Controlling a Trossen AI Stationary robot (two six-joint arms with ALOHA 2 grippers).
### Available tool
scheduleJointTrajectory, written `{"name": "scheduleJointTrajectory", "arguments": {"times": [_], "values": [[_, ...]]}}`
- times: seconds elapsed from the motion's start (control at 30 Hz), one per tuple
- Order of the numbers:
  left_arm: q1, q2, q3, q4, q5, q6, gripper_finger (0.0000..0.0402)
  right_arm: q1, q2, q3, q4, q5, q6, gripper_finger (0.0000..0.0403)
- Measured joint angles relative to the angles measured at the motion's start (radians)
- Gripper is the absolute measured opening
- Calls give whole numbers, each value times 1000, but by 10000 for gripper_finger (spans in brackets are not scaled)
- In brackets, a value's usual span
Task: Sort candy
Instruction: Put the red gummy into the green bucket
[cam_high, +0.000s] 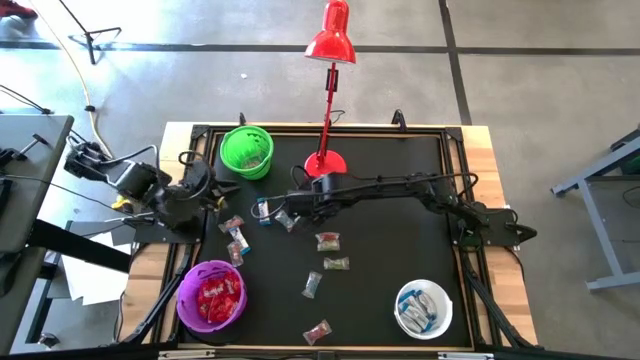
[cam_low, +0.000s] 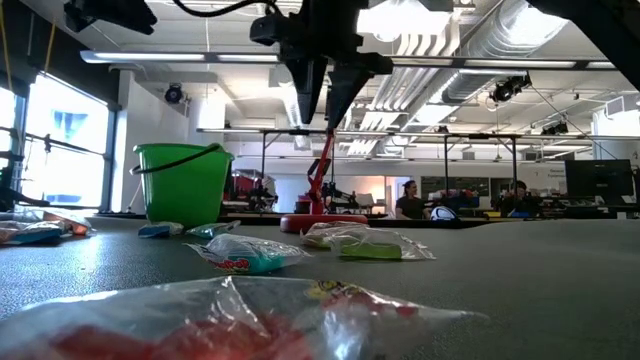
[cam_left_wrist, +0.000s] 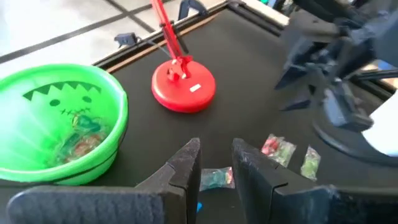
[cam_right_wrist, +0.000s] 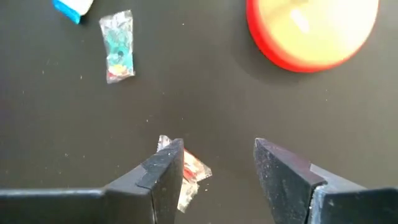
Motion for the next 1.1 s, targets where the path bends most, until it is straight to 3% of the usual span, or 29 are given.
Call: {"name": "scheduleJointTrajectory", "arguments": {"times": [0.47, 0.87, 1.1], "values": [[107, 66, 1, 163, 83, 153, 76, 81, 3, -102, 54, -9, 122, 192], [177, 58, 1, 163, 84, 157, 76, 100, 2, -101, -30, 112, 147, 192], [219, 58, 1, 163, 137, 157, 76, 91, 2, -101, -7, 249, 147, 192]]}}
